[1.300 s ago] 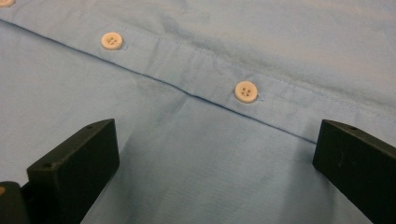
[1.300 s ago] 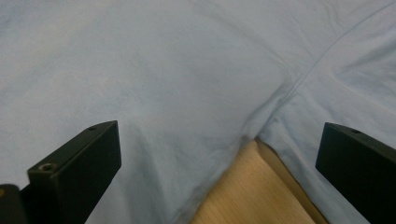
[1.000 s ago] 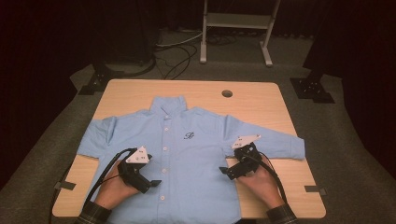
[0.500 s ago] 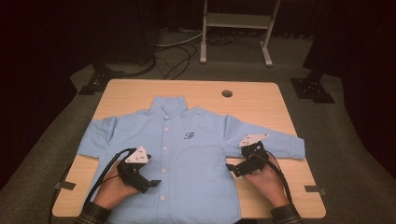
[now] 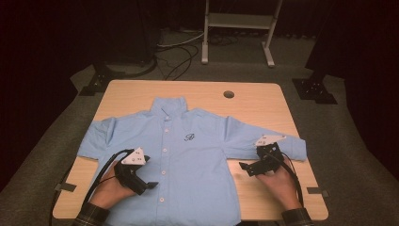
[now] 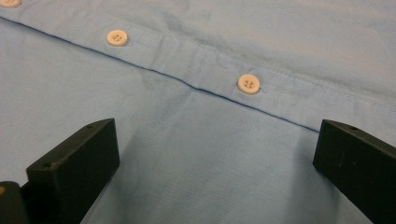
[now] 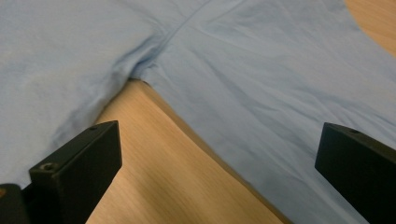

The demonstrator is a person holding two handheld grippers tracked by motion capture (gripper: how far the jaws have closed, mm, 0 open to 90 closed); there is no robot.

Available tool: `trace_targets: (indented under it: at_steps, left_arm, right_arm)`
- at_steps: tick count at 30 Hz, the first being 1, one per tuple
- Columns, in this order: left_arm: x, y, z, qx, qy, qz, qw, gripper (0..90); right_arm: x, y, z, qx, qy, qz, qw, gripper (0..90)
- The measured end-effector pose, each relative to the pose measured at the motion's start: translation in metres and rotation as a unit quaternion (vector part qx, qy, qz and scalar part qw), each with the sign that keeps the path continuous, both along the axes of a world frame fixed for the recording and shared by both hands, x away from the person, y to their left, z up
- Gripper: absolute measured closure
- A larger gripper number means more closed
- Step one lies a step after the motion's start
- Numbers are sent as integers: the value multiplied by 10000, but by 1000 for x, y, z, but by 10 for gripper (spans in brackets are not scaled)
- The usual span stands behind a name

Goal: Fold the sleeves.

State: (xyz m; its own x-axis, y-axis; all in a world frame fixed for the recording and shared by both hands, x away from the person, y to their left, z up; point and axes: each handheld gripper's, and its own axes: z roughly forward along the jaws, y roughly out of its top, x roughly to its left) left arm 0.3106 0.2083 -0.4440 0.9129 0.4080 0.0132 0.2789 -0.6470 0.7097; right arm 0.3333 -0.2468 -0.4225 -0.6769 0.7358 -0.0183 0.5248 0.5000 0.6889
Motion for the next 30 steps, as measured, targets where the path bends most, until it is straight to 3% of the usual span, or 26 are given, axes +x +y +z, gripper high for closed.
trace_targets:
  at_steps: [17, 30]
  left_arm:
    - [2, 16, 0, 1, 1, 59, 10000, 0]
    - [4, 24, 0, -19, 8, 72, 10000, 0]
  right_arm:
    - [-3, -49, 0, 39, -50, -699, 9975, 3]
    - [-7, -76, 0, 89, -79, -1003, 9949, 3]
